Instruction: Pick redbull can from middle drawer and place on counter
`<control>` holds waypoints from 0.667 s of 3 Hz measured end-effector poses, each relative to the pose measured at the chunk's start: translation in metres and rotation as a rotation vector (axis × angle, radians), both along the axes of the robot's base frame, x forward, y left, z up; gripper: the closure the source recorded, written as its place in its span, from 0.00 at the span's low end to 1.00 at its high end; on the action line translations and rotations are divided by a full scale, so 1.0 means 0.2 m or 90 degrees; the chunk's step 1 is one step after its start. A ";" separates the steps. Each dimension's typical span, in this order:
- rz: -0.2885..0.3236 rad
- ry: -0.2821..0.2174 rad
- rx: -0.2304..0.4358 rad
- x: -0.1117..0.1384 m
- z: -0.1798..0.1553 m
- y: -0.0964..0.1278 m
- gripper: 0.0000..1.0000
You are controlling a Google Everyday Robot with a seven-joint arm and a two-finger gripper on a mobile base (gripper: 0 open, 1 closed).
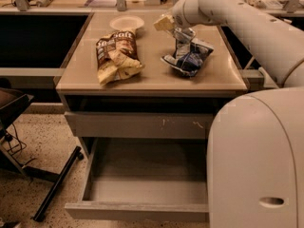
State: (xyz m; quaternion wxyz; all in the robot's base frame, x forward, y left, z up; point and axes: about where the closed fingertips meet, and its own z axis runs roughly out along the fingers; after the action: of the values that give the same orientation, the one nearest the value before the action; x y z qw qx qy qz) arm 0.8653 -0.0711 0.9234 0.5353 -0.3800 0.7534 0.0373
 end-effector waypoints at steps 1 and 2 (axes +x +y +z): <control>0.092 -0.011 0.028 -0.03 -0.03 0.19 1.00; 0.108 -0.017 0.024 -0.03 -0.03 0.24 0.81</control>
Offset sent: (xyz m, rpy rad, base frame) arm -0.0043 0.0309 -0.0041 0.0362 -0.0137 0.1196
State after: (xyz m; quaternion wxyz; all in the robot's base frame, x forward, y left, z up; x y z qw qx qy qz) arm 0.8585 -0.0222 0.9183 0.5474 -0.4327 0.7104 0.0919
